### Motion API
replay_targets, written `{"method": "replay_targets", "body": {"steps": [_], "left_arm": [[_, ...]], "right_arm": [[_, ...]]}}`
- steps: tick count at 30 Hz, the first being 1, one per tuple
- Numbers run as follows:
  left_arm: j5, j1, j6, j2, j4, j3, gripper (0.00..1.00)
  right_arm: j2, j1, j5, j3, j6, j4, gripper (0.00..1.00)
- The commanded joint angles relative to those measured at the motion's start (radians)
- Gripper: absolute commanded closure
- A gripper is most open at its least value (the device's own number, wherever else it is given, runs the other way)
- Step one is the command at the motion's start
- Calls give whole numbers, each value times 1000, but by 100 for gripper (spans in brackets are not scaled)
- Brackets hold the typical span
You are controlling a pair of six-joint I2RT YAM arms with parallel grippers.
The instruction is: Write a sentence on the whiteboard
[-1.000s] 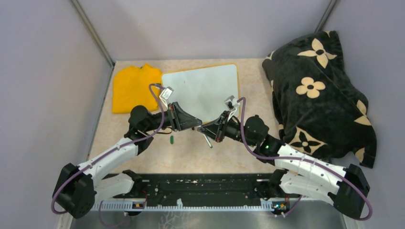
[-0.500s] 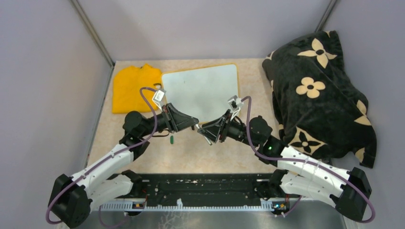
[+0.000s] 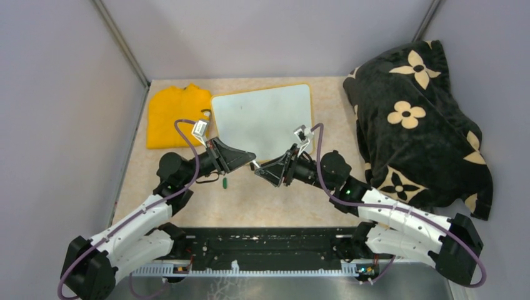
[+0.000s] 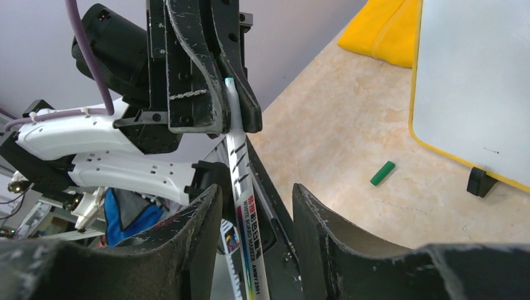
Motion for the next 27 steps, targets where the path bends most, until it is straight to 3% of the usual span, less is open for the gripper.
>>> {"method": "replay_targets", "body": {"steps": [1, 11, 19, 25, 27], "left_arm": [[-40, -5, -27, -29, 48, -13, 100], [-62, -6, -46, -34, 60, -29, 100], [-79, -5, -46, -42, 58, -37, 100], [-88, -6, -44, -51, 55, -39, 100], [-90, -5, -39, -57, 47, -40, 100]], "right_arm": [[-2, 6, -12, 16, 20, 83, 56], [16, 6, -32, 13, 49, 127, 83], [25, 6, -50, 11, 59, 134, 76], [27, 6, -55, 15, 55, 138, 100], [26, 5, -59, 17, 51, 134, 100]]}}
